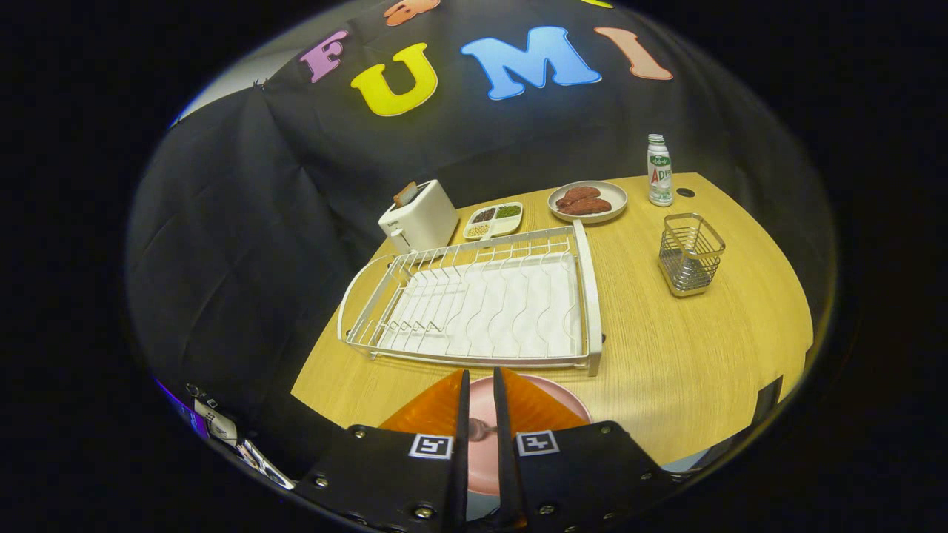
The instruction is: Take the plate from the dish rack, then take the spoon from the basket and place it into the plate.
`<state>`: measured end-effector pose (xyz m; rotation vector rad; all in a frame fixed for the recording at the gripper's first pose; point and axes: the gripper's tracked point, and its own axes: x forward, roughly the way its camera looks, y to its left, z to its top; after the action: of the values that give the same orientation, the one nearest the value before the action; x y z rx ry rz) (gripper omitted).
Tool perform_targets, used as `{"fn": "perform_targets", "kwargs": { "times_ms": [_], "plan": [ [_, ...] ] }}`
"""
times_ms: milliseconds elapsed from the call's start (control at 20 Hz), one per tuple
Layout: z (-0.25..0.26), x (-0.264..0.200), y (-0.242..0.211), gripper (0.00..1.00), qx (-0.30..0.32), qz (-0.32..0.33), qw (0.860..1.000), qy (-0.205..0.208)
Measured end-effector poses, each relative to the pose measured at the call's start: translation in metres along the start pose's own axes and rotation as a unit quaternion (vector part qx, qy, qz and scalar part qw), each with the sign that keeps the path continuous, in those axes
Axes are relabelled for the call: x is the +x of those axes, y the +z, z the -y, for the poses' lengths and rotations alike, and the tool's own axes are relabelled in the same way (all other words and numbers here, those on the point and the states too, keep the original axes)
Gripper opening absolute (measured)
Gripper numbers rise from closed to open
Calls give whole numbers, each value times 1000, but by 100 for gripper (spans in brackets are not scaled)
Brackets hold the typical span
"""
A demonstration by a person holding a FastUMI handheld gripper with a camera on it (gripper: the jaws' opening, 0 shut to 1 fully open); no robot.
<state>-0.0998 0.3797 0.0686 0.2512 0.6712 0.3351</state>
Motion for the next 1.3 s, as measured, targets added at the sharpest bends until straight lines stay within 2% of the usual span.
{"fn": "perform_targets", "kwargs": {
  "times_ms": [350, 650, 800, 1050, 1300],
  "plan": [
    [21, -24, 41, 17, -12, 49, 999, -10],
    [35, -65, 121, 17, -44, 150, 987, -26],
    [44, -91, 172, 17, -57, 211, 975, -40],
    [55, -144, 247, 17, -89, 304, 946, -72],
    [72, -191, 293, 17, -94, 356, 924, -99]
  ]
}}
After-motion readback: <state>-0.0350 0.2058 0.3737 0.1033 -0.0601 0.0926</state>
